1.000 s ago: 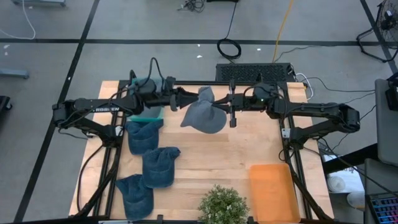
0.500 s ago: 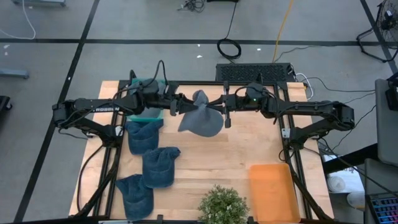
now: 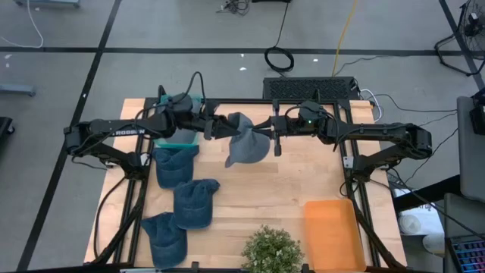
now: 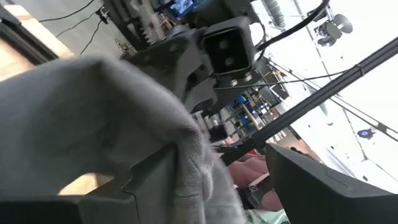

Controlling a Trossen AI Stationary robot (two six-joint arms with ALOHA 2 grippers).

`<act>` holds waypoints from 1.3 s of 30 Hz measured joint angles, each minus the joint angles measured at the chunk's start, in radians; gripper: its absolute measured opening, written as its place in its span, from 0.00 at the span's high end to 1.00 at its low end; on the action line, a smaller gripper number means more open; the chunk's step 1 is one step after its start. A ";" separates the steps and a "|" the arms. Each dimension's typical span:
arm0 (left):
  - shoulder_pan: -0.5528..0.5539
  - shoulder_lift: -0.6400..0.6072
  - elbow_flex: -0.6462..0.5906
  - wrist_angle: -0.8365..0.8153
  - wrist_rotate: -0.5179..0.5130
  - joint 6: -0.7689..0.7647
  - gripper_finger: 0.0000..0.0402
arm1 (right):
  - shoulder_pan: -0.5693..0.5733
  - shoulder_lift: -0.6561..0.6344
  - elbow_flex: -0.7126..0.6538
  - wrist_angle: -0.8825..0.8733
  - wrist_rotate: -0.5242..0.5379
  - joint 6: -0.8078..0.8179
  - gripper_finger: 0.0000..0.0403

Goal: Pick & Place hat
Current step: Put the gray cap into the green bin

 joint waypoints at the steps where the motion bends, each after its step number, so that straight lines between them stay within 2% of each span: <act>1: -0.001 0.000 0.022 -0.032 0.000 0.014 0.37 | 0.000 0.000 0.000 -0.001 0.014 -0.001 1.00; 4: -0.007 0.000 0.087 -0.191 -0.018 0.080 0.37 | 0.000 0.000 0.000 -0.010 0.043 -0.005 1.00; 7: -0.014 0.000 0.147 -0.361 -0.080 0.155 0.37 | 0.000 0.000 -0.001 -0.012 0.043 -0.021 1.00; 11: -0.013 0.000 0.189 -0.479 -0.139 0.207 0.37 | 0.000 0.000 -0.001 -0.008 0.048 -0.046 1.00; 17: -0.007 0.000 0.194 -0.498 -0.169 0.193 0.37 | 0.026 0.000 -0.001 -0.005 0.120 -0.112 1.00; 21: -0.006 0.000 0.194 -0.511 -0.167 0.183 0.37 | 0.044 0.000 -0.001 0.001 0.126 -0.154 1.00; 26: -0.028 0.000 0.194 -0.511 -0.165 0.178 0.37 | 0.061 0.000 0.004 0.002 0.223 -0.199 1.00; 39: -0.046 0.006 0.195 -0.516 -0.166 0.195 0.37 | 0.066 0.000 0.008 0.002 0.222 -0.197 1.00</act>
